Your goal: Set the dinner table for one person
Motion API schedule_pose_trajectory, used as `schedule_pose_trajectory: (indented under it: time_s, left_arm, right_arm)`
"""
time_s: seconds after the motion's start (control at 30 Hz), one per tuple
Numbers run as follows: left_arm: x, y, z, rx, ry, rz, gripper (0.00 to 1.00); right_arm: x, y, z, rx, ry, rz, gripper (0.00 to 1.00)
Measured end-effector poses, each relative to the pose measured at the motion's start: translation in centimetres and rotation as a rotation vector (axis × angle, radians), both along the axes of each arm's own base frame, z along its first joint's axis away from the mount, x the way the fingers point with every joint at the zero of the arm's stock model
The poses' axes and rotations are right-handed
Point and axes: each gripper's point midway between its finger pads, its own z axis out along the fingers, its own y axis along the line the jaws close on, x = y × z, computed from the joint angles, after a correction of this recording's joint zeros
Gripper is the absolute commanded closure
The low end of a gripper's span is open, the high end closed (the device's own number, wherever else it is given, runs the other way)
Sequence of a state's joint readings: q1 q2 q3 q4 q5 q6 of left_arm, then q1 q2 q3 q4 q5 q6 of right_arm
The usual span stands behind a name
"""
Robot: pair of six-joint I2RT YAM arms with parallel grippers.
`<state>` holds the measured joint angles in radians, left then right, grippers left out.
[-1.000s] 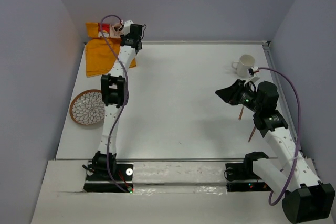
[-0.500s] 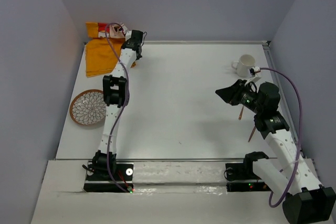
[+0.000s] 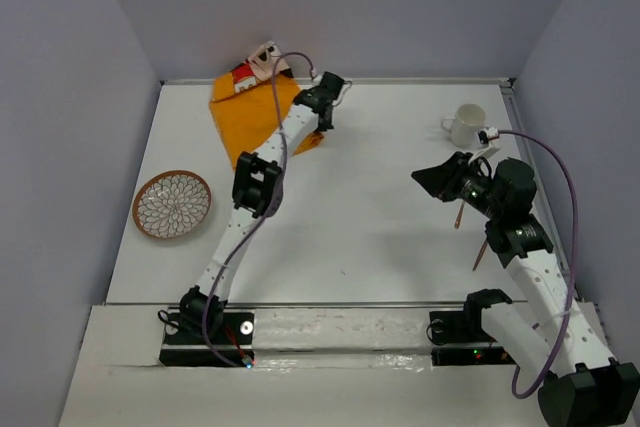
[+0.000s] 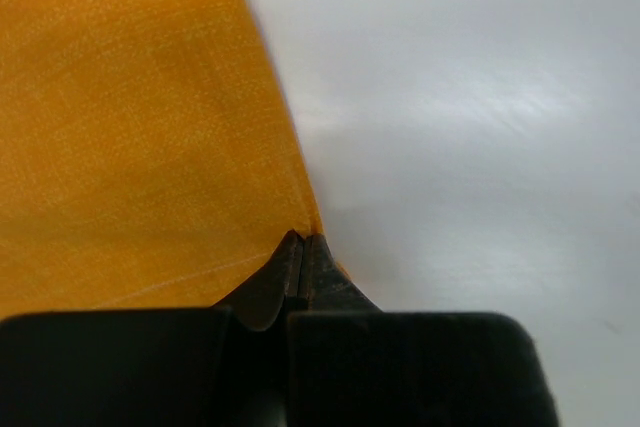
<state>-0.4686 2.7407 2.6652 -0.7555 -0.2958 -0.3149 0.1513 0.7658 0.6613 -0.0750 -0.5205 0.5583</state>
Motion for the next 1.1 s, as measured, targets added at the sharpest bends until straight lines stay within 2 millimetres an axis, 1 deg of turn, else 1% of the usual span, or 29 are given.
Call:
schedule_pose_trajectory:
  time_s: [0.03,0.07,0.1,0.13,0.17,0.23,0.27,0.3,0.33,0.37,0.4,0.47,0.5,0.57,0.6,0.63,0.7,0.73,0.77,0.8,0.83,0.87,0.9,0.93,0.97,1.0,1.03,1.07,1.1]
  left_arm:
    - [-1.0,-1.8,0.0,0.007,0.008,-0.033,1.0]
    - [-3.1,-4.8,0.1,0.021,0.02,-0.094,1.0]
    - [-4.3,-6.4,0.1,0.036,0.028,-0.128,1.0]
    - [-6.3,-8.7,0.2,0.054,0.036,-0.183,1.0]
    - [-7.9,-10.4,0.3,0.067,0.046,-0.223,1.0]
    - [-11.3,-12.7,0.9,0.09,0.066,-0.299,1.0]
    - [-12.5,-12.8,1.0,0.102,0.076,-0.321,1.0]
    - [-13.8,-12.5,1.5,0.11,0.089,-0.338,1.0]
    - [-15.4,-11.5,2.0,0.109,0.107,-0.352,1.0]
    - [-16.8,-9.9,2.5,0.115,0.128,-0.351,1.0]
    - [-17.5,-8.4,4.0,0.105,0.118,-0.341,1.0]
    - [-18.5,-5.7,6.3,0.064,0.08,-0.314,1.0]
    - [-19.5,-3.9,7.6,0.037,0.06,-0.298,1.0]
    - [-20.8,-1.4,9.2,-0.011,0.019,-0.268,1.0]
    - [-22.1,-0.6,9.6,-0.041,0.006,-0.266,1.0]
    - [-23.1,-0.6,9.5,-0.063,0.003,-0.272,1.0]
    - [-26.1,-0.8,7.9,-0.095,0.024,-0.314,1.0]
    - [-28.1,-1.0,6.3,-0.104,0.058,-0.349,1.0]
    - [-29.7,-1.0,5.0,-0.102,0.093,-0.372,1.0]
    - [-31.9,-0.7,3.2,-0.089,0.148,-0.401,0.95]
    - [-33.9,-0.2,1.4,-0.075,0.196,-0.426,0.75]
    - [-36.1,1.3,-0.3,-0.045,0.26,-0.432,0.47]
    - [-37.2,2.5,-1.1,-0.022,0.295,-0.422,0.18]
    - [-38.0,3.5,-1.3,-0.008,0.318,-0.414,0.16]
    - [-38.4,4.0,-1.0,-0.007,0.327,-0.398,0.16]
    - [-38.2,4.0,-0.1,-0.023,0.305,-0.386,0.15]
    - [-37.5,3.7,1.1,-0.043,0.271,-0.376,0.17]
    - [-36.3,2.8,3.2,-0.076,0.216,-0.372,0.22]
    - [-35.0,1.9,4.9,-0.103,0.169,-0.368,0.25]
  right_arm:
    - [-0.1,0.0,0.0,0.0,0.0,-0.001,0.7]
    - [-0.2,-0.1,0.0,-0.002,0.002,-0.005,0.7]
    - [-0.4,-0.2,0.0,-0.002,0.002,-0.008,0.7]
    - [-0.5,-0.3,0.1,-0.004,0.003,-0.012,0.7]
    - [-0.7,-0.4,0.1,-0.006,0.003,-0.016,0.7]
    - [-1.1,-0.7,0.0,-0.014,0.006,-0.034,0.7]
    - [-1.3,-0.9,0.1,-0.019,0.003,-0.042,0.7]
    - [-1.5,-1.1,0.1,-0.025,0.005,-0.055,0.7]
    - [-1.7,-1.4,0.3,-0.033,0.003,-0.071,0.7]
    - [-1.9,-1.7,0.4,-0.04,-0.002,-0.085,0.71]
    - [-2.1,-2.0,0.7,-0.045,-0.013,-0.098,0.71]
    - [-2.4,-2.4,0.9,-0.051,-0.024,-0.118,0.71]
    - [-2.6,-2.5,0.8,-0.055,-0.022,-0.124,0.71]
    - [-2.7,-2.6,0.8,-0.058,-0.023,-0.128,0.71]
    - [-2.7,-2.6,0.8,-0.06,-0.023,-0.13,0.71]
    - [-2.6,-2.6,0.5,-0.064,-0.013,-0.13,0.71]
    - [-2.2,-2.6,-0.3,-0.073,0.019,-0.128,0.71]
    - [-1.9,-2.5,-1.1,-0.078,0.044,-0.127,0.69]
    - [-1.8,-2.5,-1.6,-0.082,0.063,-0.126,0.68]
    - [-1.6,-2.5,-2.3,-0.086,0.084,-0.125,0.66]
    - [-1.5,-2.4,-2.7,-0.09,0.098,-0.124,0.64]
    - [-1.4,-2.4,-3.4,-0.095,0.12,-0.122,0.6]
    - [-1.3,-2.4,-3.7,-0.097,0.13,-0.121,0.58]
    - [-1.1,-2.3,-3.9,-0.099,0.138,-0.12,0.54]
    - [-0.9,-2.2,-4.0,-0.1,0.14,-0.119,0.53]
    - [-0.4,-2.0,-4.5,-0.104,0.156,-0.115,0.52]
    - [-0.1,-1.9,-4.9,-0.107,0.166,-0.113,0.52]
    - [0.5,-1.6,-5.4,-0.112,0.177,-0.109,0.52]
    - [1.0,-1.5,-6.0,-0.117,0.193,-0.108,0.53]
